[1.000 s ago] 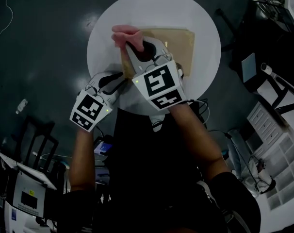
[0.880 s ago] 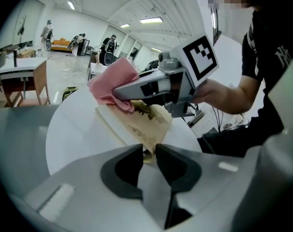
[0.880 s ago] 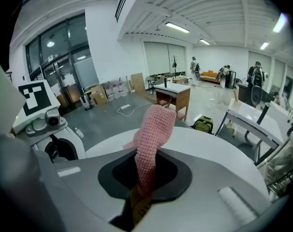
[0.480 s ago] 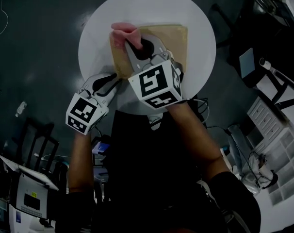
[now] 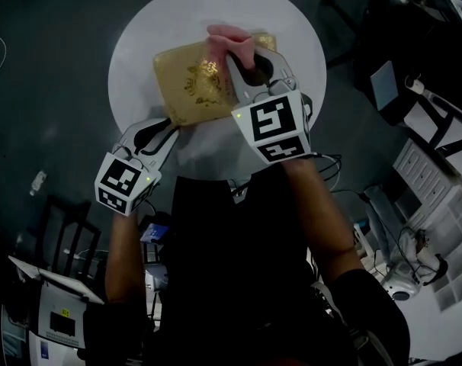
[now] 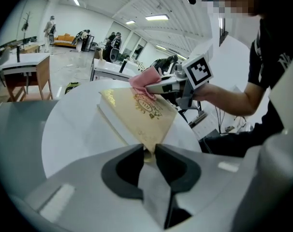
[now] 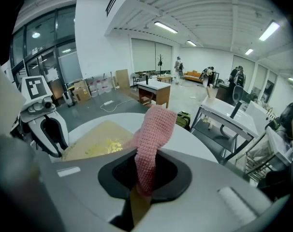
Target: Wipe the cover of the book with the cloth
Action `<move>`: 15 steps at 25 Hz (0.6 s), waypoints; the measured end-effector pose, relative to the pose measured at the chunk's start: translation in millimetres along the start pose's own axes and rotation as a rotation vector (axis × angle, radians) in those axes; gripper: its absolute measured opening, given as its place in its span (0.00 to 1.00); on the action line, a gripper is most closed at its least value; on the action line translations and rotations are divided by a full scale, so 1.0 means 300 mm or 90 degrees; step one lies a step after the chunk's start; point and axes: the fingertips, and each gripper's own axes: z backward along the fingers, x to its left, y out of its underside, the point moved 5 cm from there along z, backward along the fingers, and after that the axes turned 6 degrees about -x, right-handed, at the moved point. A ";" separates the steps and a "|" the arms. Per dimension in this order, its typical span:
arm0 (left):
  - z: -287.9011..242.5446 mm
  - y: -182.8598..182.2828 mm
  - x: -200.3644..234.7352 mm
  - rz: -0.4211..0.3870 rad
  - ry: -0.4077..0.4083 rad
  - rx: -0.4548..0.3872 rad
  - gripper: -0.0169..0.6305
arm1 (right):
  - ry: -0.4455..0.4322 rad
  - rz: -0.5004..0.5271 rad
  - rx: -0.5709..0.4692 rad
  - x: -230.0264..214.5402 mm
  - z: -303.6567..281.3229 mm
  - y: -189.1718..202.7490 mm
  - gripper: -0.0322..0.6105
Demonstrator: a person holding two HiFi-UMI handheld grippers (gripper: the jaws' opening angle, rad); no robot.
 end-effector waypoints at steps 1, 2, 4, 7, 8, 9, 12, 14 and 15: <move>-0.001 -0.001 -0.001 -0.001 -0.002 0.001 0.15 | 0.007 -0.002 0.002 -0.018 0.010 0.009 0.10; -0.002 -0.001 0.000 -0.003 -0.003 0.001 0.15 | 0.015 -0.003 0.004 -0.036 0.020 0.017 0.10; -0.002 -0.002 0.001 -0.004 -0.003 0.002 0.14 | 0.030 -0.005 0.008 -0.067 0.038 0.033 0.10; 0.001 -0.003 -0.001 -0.006 -0.005 0.005 0.14 | 0.050 -0.009 0.012 -0.108 0.066 0.054 0.10; 0.001 -0.004 -0.002 -0.007 -0.007 0.006 0.14 | 0.057 -0.009 0.012 -0.122 0.075 0.061 0.10; 0.001 -0.005 -0.004 -0.008 -0.008 0.006 0.14 | 0.063 -0.009 0.012 -0.137 0.086 0.068 0.10; -0.001 -0.006 -0.007 -0.006 -0.009 0.006 0.14 | 0.088 -0.013 0.017 -0.188 0.116 0.095 0.10; -0.005 -0.001 -0.004 -0.006 -0.008 0.006 0.14 | 0.112 -0.020 0.043 -0.229 0.128 0.136 0.09; -0.005 0.001 -0.002 -0.006 -0.007 0.006 0.14 | 0.125 -0.025 0.059 -0.249 0.135 0.161 0.09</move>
